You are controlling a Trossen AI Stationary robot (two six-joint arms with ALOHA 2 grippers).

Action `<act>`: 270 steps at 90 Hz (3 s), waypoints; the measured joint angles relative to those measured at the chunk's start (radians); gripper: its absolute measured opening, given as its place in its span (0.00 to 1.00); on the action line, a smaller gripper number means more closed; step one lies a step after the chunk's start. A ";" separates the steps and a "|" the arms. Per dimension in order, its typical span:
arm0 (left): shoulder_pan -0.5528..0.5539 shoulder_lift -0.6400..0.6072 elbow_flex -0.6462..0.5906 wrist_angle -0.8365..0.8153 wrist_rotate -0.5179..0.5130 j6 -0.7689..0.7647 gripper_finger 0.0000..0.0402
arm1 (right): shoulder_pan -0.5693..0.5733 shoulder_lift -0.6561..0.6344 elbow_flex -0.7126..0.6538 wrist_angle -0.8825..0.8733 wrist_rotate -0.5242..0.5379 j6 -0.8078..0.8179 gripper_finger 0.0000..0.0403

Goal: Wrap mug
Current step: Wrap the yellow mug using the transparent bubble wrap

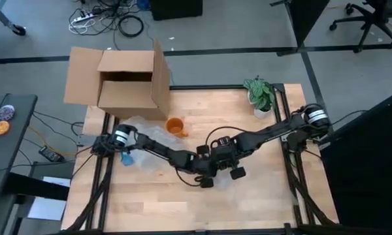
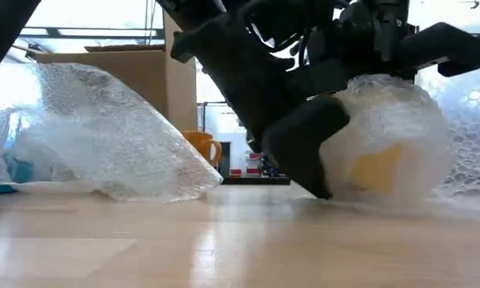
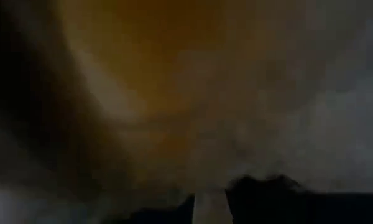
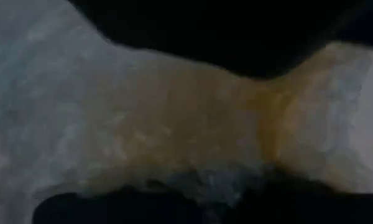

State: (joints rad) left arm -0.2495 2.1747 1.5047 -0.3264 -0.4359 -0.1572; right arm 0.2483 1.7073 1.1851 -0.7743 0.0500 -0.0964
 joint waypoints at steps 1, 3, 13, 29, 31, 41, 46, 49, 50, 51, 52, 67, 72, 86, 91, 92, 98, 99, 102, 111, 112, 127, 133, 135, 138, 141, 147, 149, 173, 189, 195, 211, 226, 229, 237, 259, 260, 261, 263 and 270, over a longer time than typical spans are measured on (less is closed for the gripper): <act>-0.003 0.000 0.000 -0.005 -0.016 0.003 0.16 | 0.000 0.000 0.000 0.005 0.001 0.001 0.00; -0.008 -0.002 -0.001 -0.013 -0.049 0.011 0.17 | 0.001 0.002 0.000 0.014 0.001 -0.002 0.00; -0.029 -0.020 -0.005 -0.038 -0.108 0.048 0.21 | 0.012 0.005 0.002 0.061 -0.006 -0.021 0.00; -0.032 -0.044 -0.002 -0.193 -0.074 -0.041 0.34 | 0.027 0.005 0.004 0.095 -0.007 -0.022 0.00; -0.033 -0.045 -0.003 -0.222 -0.074 -0.056 0.36 | 0.028 0.005 0.004 0.097 -0.008 -0.024 0.00; -0.062 -0.092 -0.006 -0.360 -0.089 -0.111 0.44 | 0.031 0.013 0.005 0.102 -0.010 -0.028 0.00; -0.084 -0.121 -0.005 -0.382 -0.107 -0.147 0.47 | 0.030 0.024 0.005 0.109 -0.010 -0.028 0.00; -0.100 -0.147 -0.005 -0.402 -0.135 -0.173 0.48 | 0.029 0.031 0.005 0.119 -0.010 -0.029 0.00; -0.105 -0.157 -0.008 -0.407 -0.147 -0.182 0.48 | 0.029 0.035 0.005 0.123 -0.010 -0.029 0.00; -0.111 -0.167 -0.010 -0.410 -0.160 -0.190 0.48 | 0.030 0.039 0.005 0.127 -0.010 -0.029 0.00; -0.116 -0.173 -0.014 -0.405 -0.171 -0.194 0.49 | 0.030 0.043 0.005 0.130 -0.011 -0.029 0.00; -0.174 -0.270 -0.138 -0.084 -0.330 -0.212 0.49 | 0.033 0.098 0.008 0.156 -0.015 -0.041 0.00; -0.178 -0.272 -0.199 0.068 -0.328 -0.206 0.49 | 0.033 0.101 0.008 0.156 -0.020 -0.041 0.00; -0.167 -0.255 -0.342 0.429 -0.305 -0.156 0.49 | 0.034 0.078 0.004 0.152 -0.018 -0.036 0.00; -0.157 -0.252 -0.386 0.533 -0.309 -0.124 0.49 | 0.036 0.064 0.002 0.147 -0.019 -0.036 0.00; -0.156 -0.251 -0.394 0.552 -0.309 -0.115 0.49 | 0.037 0.062 0.002 0.146 -0.019 -0.036 0.00; -0.145 -0.251 -0.427 0.663 -0.306 -0.076 0.49 | 0.040 0.052 0.002 0.135 -0.020 -0.035 0.00; -0.144 -0.251 -0.431 0.676 -0.306 -0.073 0.49 | 0.040 0.050 0.002 0.132 -0.020 -0.034 0.00; -0.141 -0.252 -0.442 0.704 -0.307 -0.054 0.49 | 0.041 0.047 0.002 0.126 -0.021 -0.029 0.00; -0.132 -0.252 -0.453 0.724 -0.307 -0.031 0.49 | 0.041 0.037 0.001 0.118 -0.021 -0.026 0.00; -0.131 -0.252 -0.453 0.724 -0.306 -0.030 0.49 | 0.041 0.036 0.001 0.118 -0.021 -0.026 0.00; -0.112 -0.221 -0.452 0.776 -0.196 -0.018 0.47 | 0.043 0.020 0.001 0.118 -0.024 -0.025 0.01; -0.107 -0.197 -0.452 0.816 -0.162 -0.001 0.43 | 0.043 0.018 0.001 0.121 -0.025 -0.026 0.03; -0.105 -0.190 -0.452 0.830 -0.157 0.007 0.42 | 0.044 0.018 0.001 0.122 -0.025 -0.026 0.03; -0.105 -0.183 -0.452 0.847 -0.153 0.022 0.40 | 0.044 0.018 0.001 0.121 -0.025 -0.026 0.05; -0.104 -0.179 -0.452 0.857 -0.151 0.025 0.37 | 0.044 0.018 0.001 0.119 -0.025 -0.026 0.06; -0.102 -0.177 -0.452 0.860 -0.151 0.028 0.31 | 0.045 0.018 0.001 0.115 -0.024 -0.025 0.09; -0.102 -0.177 -0.452 0.860 -0.151 0.028 0.29 | 0.046 0.018 0.001 0.110 -0.024 -0.025 0.10; -0.100 -0.176 -0.452 0.857 -0.154 0.023 0.06 | 0.047 0.017 0.123 -0.109 -0.020 0.016 0.24; -0.097 -0.176 -0.452 0.851 -0.155 0.012 0.07 | 0.071 0.010 0.272 -0.308 0.010 0.018 0.29; -0.097 -0.176 -0.452 0.842 -0.157 -0.002 0.07 | 0.086 -0.013 0.317 -0.384 0.047 0.032 0.29; -0.097 -0.176 -0.451 0.827 -0.161 -0.009 0.07 | 0.140 -0.189 0.314 -0.483 0.268 0.168 0.30; -0.097 -0.176 -0.451 0.826 -0.165 -0.009 0.07 | 0.179 -0.430 0.161 -0.491 0.453 0.358 0.30; -0.097 -0.176 -0.452 0.827 -0.166 -0.009 0.07 | 0.179 -0.476 0.113 -0.486 0.465 0.389 0.30; -0.097 -0.176 -0.452 0.828 -0.171 -0.011 0.07 | 0.159 -0.576 -0.029 -0.411 0.461 0.425 0.30; -0.075 -0.173 -0.452 0.832 -0.169 -0.027 0.07 | 0.086 -0.614 -0.358 0.172 0.209 0.269 0.30; -0.073 -0.172 -0.452 0.835 -0.167 -0.027 0.07 | 0.084 -0.609 -0.366 0.202 0.195 0.259 0.30; -0.072 -0.172 -0.452 0.837 -0.165 -0.027 0.07 | 0.082 -0.603 -0.372 0.232 0.182 0.249 0.30; -0.069 -0.171 -0.452 0.841 -0.163 -0.028 0.07 | 0.079 -0.591 -0.381 0.292 0.155 0.230 0.30; -0.059 -0.171 -0.452 0.851 -0.157 -0.028 0.07 | 0.070 -0.532 -0.390 0.429 0.089 0.177 0.30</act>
State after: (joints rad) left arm -0.3089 2.0041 1.0530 0.5245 -0.5926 -0.1856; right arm 0.3182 1.1757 0.7947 -0.3450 0.1391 0.0804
